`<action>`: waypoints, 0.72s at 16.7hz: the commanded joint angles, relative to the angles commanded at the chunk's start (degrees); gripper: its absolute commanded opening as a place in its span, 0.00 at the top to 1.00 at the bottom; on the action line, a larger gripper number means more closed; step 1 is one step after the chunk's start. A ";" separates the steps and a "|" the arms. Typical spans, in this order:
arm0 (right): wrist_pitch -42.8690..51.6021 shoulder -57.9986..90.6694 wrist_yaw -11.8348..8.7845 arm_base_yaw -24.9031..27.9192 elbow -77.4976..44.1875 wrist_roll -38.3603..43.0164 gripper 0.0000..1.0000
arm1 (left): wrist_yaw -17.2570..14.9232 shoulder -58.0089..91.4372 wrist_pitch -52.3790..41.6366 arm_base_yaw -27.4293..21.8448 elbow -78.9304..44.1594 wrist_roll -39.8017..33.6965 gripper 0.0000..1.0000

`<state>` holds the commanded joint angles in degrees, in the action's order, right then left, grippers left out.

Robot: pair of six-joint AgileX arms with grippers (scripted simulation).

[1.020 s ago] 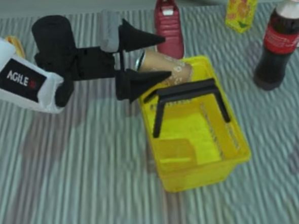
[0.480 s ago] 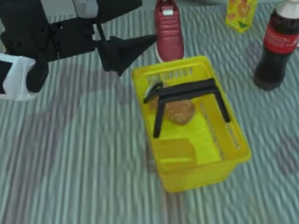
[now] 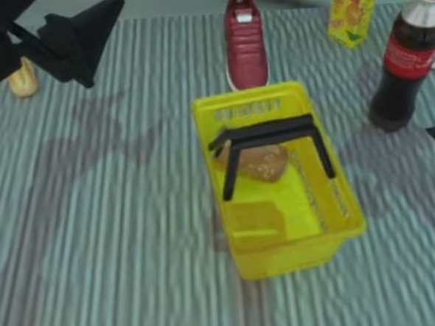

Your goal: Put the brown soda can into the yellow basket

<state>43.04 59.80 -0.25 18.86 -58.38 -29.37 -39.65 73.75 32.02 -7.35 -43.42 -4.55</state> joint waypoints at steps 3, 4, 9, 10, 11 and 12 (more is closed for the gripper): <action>12.46 18.92 0.01 5.26 -18.16 -8.41 0.00 | 9.86 -18.73 -9.04 2.61 10.81 -0.45 0.00; 16.32 24.85 0.01 6.90 -23.83 -11.03 0.00 | 13.13 -24.91 -11.99 3.42 14.50 -0.38 0.00; 33.36 51.12 0.12 14.25 -49.27 -22.77 0.00 | 28.13 -53.00 -24.67 6.59 31.51 1.44 0.00; 35.93 55.02 0.15 15.41 -53.37 -24.61 0.00 | 30.63 -57.64 -26.53 7.04 34.25 1.97 0.00; 38.35 58.61 0.20 16.51 -57.26 -26.35 0.00 | 32.84 -61.70 -28.07 7.43 36.61 2.50 0.00; 40.28 61.46 0.24 17.40 -60.36 -27.76 0.00 | 34.77 -65.18 -29.32 7.75 38.61 3.01 0.00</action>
<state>83.31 121.26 -0.01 36.26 -118.74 -57.13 -4.88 8.56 2.70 0.40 -4.81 -1.54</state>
